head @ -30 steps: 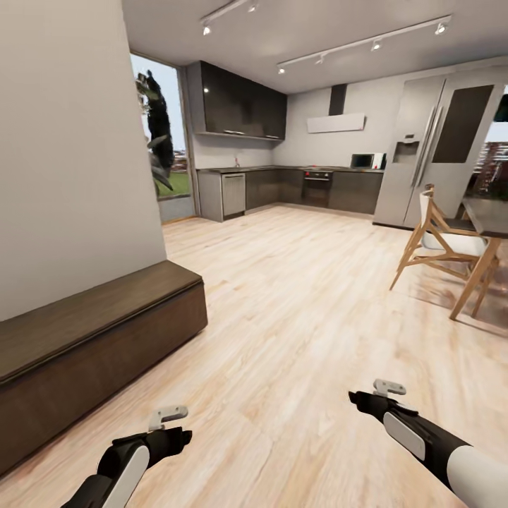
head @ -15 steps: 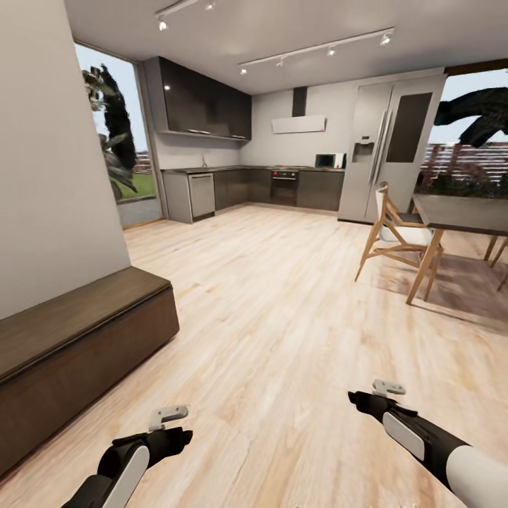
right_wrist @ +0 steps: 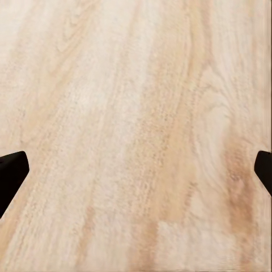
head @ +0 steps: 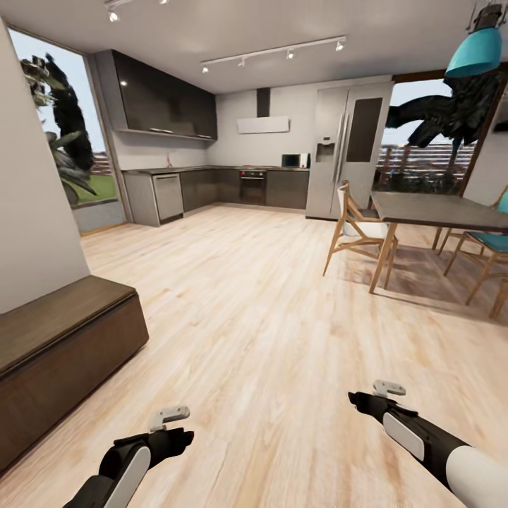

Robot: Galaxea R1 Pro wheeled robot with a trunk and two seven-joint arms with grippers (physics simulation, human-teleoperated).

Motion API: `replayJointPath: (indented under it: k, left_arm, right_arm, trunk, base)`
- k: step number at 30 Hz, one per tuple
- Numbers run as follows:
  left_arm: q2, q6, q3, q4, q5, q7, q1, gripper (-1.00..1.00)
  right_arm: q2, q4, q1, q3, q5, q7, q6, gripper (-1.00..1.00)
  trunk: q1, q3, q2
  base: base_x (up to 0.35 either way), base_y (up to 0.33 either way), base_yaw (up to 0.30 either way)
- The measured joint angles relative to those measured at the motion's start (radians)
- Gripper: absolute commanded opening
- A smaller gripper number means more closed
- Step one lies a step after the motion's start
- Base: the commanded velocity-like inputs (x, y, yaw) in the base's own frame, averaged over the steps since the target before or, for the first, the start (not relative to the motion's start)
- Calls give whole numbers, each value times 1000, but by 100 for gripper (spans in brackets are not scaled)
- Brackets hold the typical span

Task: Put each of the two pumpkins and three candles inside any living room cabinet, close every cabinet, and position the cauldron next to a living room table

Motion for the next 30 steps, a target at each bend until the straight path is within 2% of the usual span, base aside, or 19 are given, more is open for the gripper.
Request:
replayJointPath:
  k: [10,17,22,30]
  left_arm:
    - [0,0,-4,0,-5,-1,1,100]
    - [0,0,-13,0,-8,0,0,100]
    - [0,0,-16,0,-7,-1,0,100]
    - [0,0,-16,0,-7,0,0,100]
  right_arm:
    - [1,21,0,0,2,0,-1,100]
    - [11,22,0,0,2,0,-1,100]
    - [22,23,0,0,1,0,-1,100]
    - [23,22,0,0,1,0,-1,100]
  trunk:
    - [0,0,0]
    - [0,0,0]
    - [0,0,0]
    - [0,0,0]
  base:
    - [0,0,-291]
    - [-14,0,-291]
    - [-135,48,-291]
    - [-182,104,-291]
